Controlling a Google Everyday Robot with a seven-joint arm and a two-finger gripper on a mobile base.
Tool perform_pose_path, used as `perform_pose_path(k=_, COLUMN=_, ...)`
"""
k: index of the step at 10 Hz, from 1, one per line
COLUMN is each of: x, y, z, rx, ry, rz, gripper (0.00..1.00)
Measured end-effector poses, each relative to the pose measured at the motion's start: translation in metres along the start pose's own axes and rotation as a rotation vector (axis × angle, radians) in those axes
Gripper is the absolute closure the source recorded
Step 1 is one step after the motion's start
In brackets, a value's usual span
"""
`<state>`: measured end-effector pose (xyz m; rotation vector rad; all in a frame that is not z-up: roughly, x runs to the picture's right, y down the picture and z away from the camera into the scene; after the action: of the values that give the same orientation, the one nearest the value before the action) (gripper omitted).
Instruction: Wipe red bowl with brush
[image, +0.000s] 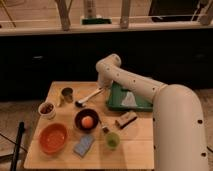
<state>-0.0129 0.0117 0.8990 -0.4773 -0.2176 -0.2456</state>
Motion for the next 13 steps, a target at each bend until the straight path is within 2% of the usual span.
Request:
perform_pose_path(k=3, x=-0.020, y=-0.003, z=-0.005, rx=-0.002, ry=-0.004, rz=-0.075, gripper=0.20)
perform_pose_path(k=7, x=-0.049, y=-0.010, z=-0.002, rx=-0.023, ry=-0.003, rz=-0.176, gripper=0.20)
perform_pose_path(k=10, x=-0.057, y=-0.015, z=0.004, rx=-0.039, ry=0.002, rz=-0.206, gripper=0.20)
perform_pose_path(k=13, x=-0.056, y=-0.020, z=0.020, rx=-0.064, ry=0.002, rz=-0.209, gripper=0.20)
